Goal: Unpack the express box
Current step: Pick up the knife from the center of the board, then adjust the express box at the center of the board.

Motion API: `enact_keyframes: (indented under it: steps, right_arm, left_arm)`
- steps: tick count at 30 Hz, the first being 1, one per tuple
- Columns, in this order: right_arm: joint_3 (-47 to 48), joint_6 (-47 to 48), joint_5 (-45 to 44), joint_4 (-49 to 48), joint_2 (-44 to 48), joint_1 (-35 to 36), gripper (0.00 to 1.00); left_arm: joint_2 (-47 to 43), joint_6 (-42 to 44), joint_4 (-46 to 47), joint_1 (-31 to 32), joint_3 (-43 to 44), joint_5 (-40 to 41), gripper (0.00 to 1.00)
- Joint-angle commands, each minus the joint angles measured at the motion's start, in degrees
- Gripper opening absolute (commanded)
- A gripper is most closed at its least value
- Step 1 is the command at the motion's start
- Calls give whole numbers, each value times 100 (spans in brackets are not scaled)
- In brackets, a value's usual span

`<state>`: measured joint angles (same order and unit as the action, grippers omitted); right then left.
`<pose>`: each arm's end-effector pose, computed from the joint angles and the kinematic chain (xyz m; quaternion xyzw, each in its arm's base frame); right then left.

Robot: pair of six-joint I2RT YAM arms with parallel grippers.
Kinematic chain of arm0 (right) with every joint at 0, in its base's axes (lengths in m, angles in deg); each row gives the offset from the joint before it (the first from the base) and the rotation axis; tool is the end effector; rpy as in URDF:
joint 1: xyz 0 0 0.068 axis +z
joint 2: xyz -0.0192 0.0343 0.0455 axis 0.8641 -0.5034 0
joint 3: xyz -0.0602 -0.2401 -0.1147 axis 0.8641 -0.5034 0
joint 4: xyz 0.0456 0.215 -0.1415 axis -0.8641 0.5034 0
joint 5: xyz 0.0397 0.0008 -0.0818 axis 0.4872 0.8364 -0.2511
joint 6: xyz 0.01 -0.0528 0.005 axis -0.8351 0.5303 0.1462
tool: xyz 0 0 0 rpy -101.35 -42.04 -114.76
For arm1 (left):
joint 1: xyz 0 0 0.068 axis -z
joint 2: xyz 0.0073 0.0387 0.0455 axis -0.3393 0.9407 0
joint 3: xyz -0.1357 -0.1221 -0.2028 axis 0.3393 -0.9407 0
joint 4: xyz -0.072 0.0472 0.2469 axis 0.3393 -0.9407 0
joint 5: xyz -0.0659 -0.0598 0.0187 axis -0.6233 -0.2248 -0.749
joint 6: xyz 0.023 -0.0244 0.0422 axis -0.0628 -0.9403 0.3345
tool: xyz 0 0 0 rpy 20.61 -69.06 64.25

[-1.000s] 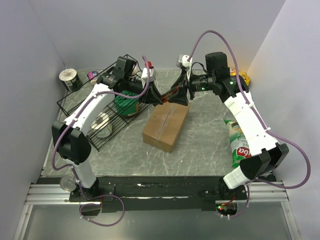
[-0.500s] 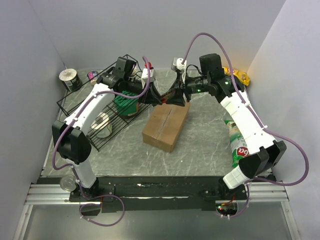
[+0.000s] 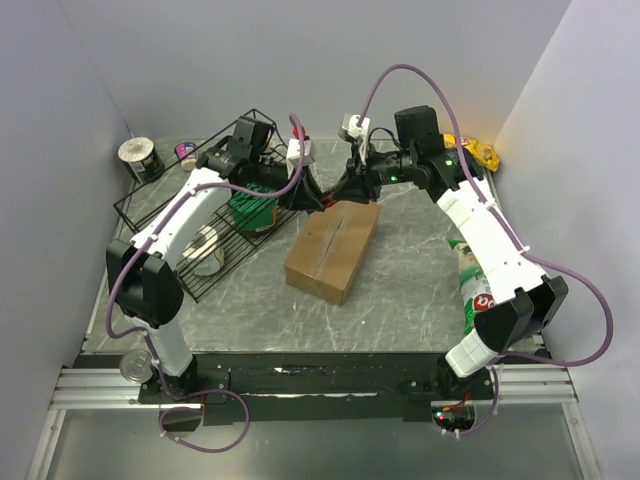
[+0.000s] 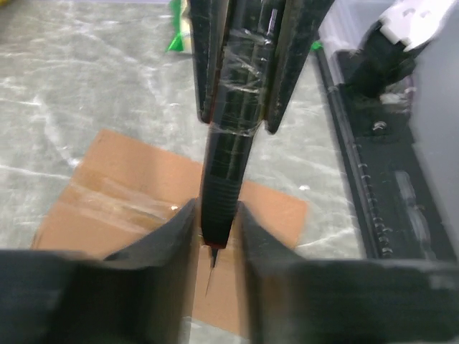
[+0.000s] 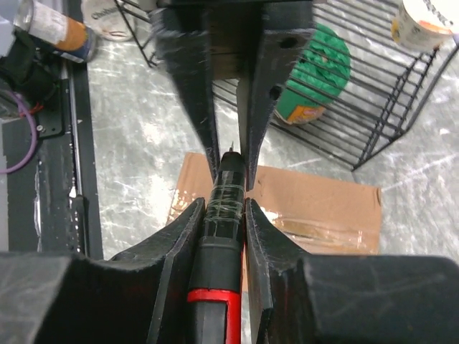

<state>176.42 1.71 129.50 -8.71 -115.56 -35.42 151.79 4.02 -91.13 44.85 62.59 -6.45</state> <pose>0.2846 0.1579 0.4349 -0.5354 0.6359 0.3423 0.4379 0.3353 -0.1924 0.3684 0.5693 0.5576 -0.4707 0.3788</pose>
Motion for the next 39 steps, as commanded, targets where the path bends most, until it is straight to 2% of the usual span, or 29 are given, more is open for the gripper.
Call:
enact_keyframes:
  steps: [1,2,3,4,8,10,13,16,19,20,23,26,29,34,39]
  right_arm:
    - [-117,-944,-974,-301,315,-141,0]
    - [-170,-1348,-1996,-442,386,-220,0]
    - [-179,-1831,-2450,-513,421,-378,0]
    - [-119,-1905,-2663,-497,474,-475,0]
    - [-188,-1801,-2911,-558,676,-853,0]
    - [-415,-1678,-3042,-785,834,-950,0]
    - [-618,-1546,-3762,-970,905,-968,0]
    - [-786,-1493,-4263,-1278,809,-1108,0]
    - [-856,-1510,-4351,-1541,546,-1372,0]
    - [-891,-1519,-4405,-1795,475,-1451,0]
    - [-918,-1440,-4352,-2104,185,-1504,0]
    - [-786,-1300,-4152,-2342,-184,-1478,0]
    - [-768,-1081,-4141,-2605,-501,-1364,0]
    - [-663,-921,-4247,-2878,-966,-1136,0]
    - [-864,-763,-4309,-2922,-1125,-968,0]
  left_arm:
    - [-622,-478,1290,-93,-893,713,50]
    - [-1050,-654,1633,-119,-1239,976,53]
    - [-1264,-621,1854,-146,-1590,1118,59]
    - [-1474,-507,2056,-155,-2203,1241,61]
    - [-2161,685,1760,-129,-3288,1497,62]
    - [-2267,925,1715,-32,-3779,1734,59]
    - [-2399,1487,1637,91,-4246,2015,56]
    - [-2470,1533,1759,188,-4554,2392,55]
    - [-2566,1445,1917,223,-4766,2813,53]
    - [-2593,1367,1935,223,-4793,2912,51]
    - [-2610,1593,1541,232,-4775,3053,36]
    - [-2707,1857,1093,232,-4784,2949,13]
    - [-2664,2192,591,232,-4784,2738,2]
    - [-2207,2193,274,232,-4600,2570,1]
    - [-1837,1911,774,232,-4389,2622,1]
